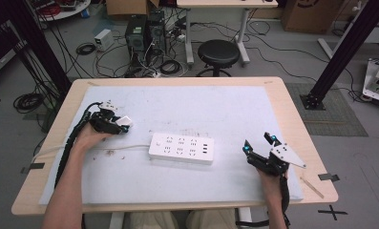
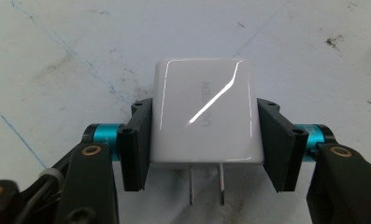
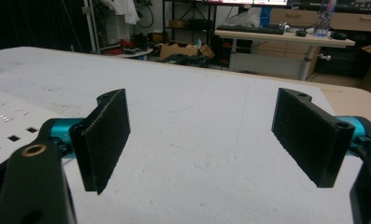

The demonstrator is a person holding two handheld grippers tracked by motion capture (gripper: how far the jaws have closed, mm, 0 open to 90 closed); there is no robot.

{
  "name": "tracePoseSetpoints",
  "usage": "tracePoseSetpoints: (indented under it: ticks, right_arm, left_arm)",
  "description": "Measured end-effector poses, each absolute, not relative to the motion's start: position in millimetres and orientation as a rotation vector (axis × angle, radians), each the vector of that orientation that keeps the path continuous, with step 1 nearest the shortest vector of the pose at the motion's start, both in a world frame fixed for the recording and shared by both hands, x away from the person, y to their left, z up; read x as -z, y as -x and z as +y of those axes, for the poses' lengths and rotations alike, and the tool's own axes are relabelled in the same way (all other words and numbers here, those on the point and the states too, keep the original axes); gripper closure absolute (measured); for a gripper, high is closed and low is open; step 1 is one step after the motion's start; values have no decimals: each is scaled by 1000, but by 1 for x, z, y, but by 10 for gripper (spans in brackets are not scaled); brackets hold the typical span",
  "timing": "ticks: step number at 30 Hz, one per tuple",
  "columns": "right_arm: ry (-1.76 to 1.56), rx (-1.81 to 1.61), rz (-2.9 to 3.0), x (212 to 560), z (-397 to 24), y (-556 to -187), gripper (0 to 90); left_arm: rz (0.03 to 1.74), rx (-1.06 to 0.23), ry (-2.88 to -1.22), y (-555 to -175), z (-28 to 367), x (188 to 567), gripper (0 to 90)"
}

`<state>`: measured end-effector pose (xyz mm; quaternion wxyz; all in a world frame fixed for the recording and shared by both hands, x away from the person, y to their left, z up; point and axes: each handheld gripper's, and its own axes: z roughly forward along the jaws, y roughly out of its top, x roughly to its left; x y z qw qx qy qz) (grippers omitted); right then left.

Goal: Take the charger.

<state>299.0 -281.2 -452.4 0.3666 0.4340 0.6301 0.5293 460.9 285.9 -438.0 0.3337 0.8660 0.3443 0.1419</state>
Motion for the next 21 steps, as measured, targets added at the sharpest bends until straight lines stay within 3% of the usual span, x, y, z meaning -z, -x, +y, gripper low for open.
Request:
tracePoseSetpoints:
  ticks: [13,21]
  right_arm:
    - [-1108,-1356,1617,452,-283,-300,197]
    - [-1126,-1358,1628,452,-283,-302,197]
  left_arm:
    - [823,-433,-2233,-445,280,417,424]
    - [719,-538,-2214,-412,258,387,424]
